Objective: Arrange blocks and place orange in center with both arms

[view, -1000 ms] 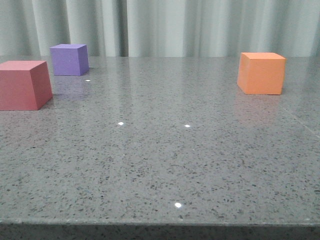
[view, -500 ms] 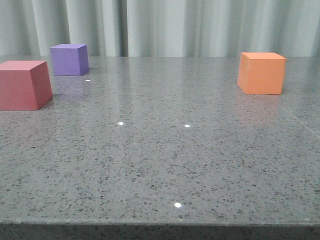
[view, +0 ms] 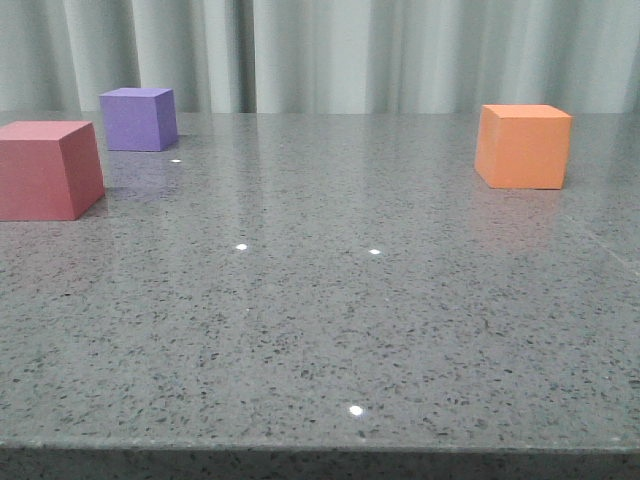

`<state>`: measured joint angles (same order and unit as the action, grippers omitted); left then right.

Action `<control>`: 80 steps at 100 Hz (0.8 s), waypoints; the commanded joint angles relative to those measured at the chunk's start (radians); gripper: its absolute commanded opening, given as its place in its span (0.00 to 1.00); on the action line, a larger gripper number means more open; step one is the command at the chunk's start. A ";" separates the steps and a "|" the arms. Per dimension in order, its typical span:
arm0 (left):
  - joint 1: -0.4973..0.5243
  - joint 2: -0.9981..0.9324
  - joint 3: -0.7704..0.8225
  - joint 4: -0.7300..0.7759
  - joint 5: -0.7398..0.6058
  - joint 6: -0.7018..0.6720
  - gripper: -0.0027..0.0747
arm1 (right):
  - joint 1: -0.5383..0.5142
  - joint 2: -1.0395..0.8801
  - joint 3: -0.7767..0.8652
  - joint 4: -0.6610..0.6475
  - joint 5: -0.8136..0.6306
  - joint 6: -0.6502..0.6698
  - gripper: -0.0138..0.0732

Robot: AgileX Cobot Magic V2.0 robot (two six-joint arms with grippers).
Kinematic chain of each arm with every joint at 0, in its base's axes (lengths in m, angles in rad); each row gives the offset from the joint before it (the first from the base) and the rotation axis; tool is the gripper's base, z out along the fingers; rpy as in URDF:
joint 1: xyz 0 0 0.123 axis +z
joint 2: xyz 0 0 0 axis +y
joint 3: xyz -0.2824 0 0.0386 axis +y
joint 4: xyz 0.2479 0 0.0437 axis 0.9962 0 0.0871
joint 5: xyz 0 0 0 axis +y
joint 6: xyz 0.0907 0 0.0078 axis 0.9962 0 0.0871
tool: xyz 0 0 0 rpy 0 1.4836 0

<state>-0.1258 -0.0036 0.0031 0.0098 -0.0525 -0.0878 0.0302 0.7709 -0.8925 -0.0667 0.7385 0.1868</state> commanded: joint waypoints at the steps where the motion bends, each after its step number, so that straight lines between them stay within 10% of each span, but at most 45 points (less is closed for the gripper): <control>1: 0.002 -0.037 0.042 0.001 -0.080 -0.009 0.01 | -0.005 0.038 -0.035 -0.004 -0.040 -0.007 0.08; 18: 0.002 -0.037 0.042 0.001 -0.080 -0.009 0.01 | -0.005 0.095 -0.035 -0.004 0.009 -0.007 0.22; 46: 0.002 -0.037 0.042 0.001 -0.080 -0.009 0.01 | -0.005 0.112 -0.035 -0.002 0.063 -0.007 0.93; 80: 0.002 -0.037 0.042 0.001 -0.080 -0.009 0.01 | 0.018 0.175 -0.062 0.137 -0.062 -0.008 0.89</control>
<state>-0.1258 -0.0036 0.0031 0.0098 -0.0525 -0.0878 0.0325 0.9118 -0.9043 0.0421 0.7834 0.1868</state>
